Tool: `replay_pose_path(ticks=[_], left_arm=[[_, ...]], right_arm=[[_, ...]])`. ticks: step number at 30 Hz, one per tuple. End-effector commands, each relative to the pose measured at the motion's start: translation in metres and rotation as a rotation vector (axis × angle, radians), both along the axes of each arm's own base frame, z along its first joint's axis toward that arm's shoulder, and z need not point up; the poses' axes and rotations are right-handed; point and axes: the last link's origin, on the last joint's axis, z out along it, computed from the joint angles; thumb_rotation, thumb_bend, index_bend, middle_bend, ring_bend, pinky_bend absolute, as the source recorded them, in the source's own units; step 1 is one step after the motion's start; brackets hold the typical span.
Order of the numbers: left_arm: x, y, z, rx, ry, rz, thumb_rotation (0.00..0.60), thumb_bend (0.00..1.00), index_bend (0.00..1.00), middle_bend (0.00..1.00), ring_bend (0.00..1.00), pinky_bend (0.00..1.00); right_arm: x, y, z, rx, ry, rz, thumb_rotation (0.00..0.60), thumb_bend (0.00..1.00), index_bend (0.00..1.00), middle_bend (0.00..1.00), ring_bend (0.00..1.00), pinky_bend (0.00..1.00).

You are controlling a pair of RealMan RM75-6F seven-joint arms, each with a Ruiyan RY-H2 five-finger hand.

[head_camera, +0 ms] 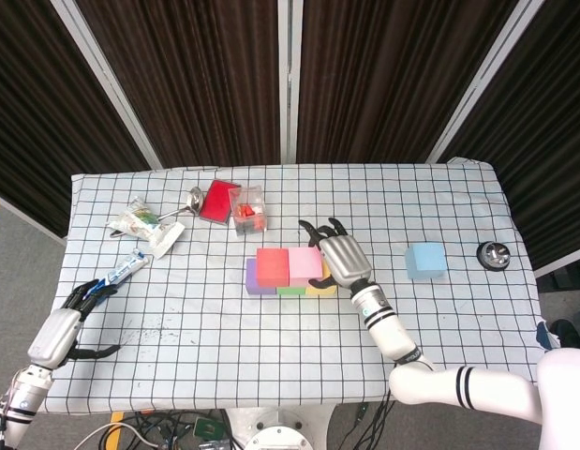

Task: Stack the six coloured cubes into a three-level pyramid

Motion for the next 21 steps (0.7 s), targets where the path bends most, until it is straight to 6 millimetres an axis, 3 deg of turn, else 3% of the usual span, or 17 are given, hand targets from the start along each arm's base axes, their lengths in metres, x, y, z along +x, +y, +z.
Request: replay_pose_path(ticks=[1,8,16,21], left_arm=[[0.0,0.0,0.0,0.0,-0.001,0.0,0.6,0.0,0.12,0.18,0.01,0.06],[0.0,0.0,0.0,-0.003,0.001,0.0,0.6,0.0,0.12,0.18,0.01,0.06],[0.002,0.001,0.0,-0.003,0.002,-0.004,0.6,0.0,0.12,0.18,0.01,0.06],[0.004,0.002,-0.002,-0.005,0.003,-0.01,0.6,0.0,0.12,0.18,0.01,0.06]], right_arm=[[0.0,0.0,0.001,-0.001,0.001,0.001,0.6,0.1,0.0,0.44,0.16,0.0],[-0.003,0.0,0.002,0.012,-0.001,-0.002,0.6,0.07,0.0,0.23,0.02,0.0],[-0.001,0.003,0.012,0.017,-0.035,0.003,0.6,0.05,0.0,0.18,0.0,0.0],[-0.011,0.015,0.036,0.01,-0.034,0.003,0.6,0.03,0.0,0.16,0.0,0.0]])
